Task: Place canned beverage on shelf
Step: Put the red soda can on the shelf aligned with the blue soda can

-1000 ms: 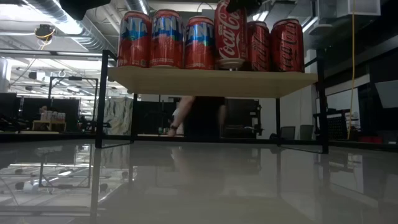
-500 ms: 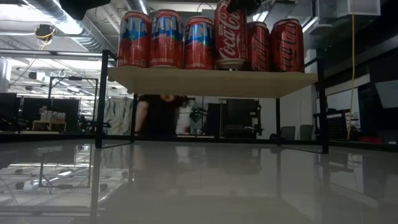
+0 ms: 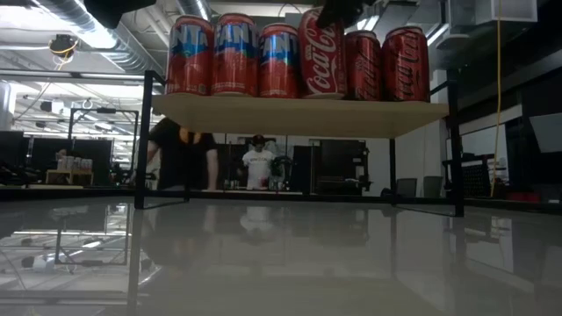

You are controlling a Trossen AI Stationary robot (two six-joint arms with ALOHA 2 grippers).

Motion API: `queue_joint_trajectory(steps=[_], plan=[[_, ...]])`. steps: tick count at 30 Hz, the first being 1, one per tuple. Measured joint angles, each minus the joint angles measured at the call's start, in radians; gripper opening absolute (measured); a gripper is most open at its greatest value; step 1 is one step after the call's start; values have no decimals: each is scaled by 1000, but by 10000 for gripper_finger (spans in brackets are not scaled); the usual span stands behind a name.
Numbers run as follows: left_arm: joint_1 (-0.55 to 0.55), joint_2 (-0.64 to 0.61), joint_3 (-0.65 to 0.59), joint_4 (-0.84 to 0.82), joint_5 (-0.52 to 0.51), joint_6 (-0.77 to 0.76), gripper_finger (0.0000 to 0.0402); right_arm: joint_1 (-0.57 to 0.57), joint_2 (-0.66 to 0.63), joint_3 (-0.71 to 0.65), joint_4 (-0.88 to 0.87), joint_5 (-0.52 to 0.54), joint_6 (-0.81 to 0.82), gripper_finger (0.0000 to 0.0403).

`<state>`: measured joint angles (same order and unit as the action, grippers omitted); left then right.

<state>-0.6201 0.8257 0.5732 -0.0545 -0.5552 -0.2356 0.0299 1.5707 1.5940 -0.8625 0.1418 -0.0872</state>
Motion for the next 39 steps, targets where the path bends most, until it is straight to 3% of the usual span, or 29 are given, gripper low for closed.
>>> queue_joint_trajectory(steps=[32, 39], plan=[[0, 0, 0, 2, 0, 0, 352, 0, 5, 1, -28, 33, 0, 288], [0, 0, 0, 2, 0, 0, 352, 0, 5, 1, -31, 33, 0, 322]])
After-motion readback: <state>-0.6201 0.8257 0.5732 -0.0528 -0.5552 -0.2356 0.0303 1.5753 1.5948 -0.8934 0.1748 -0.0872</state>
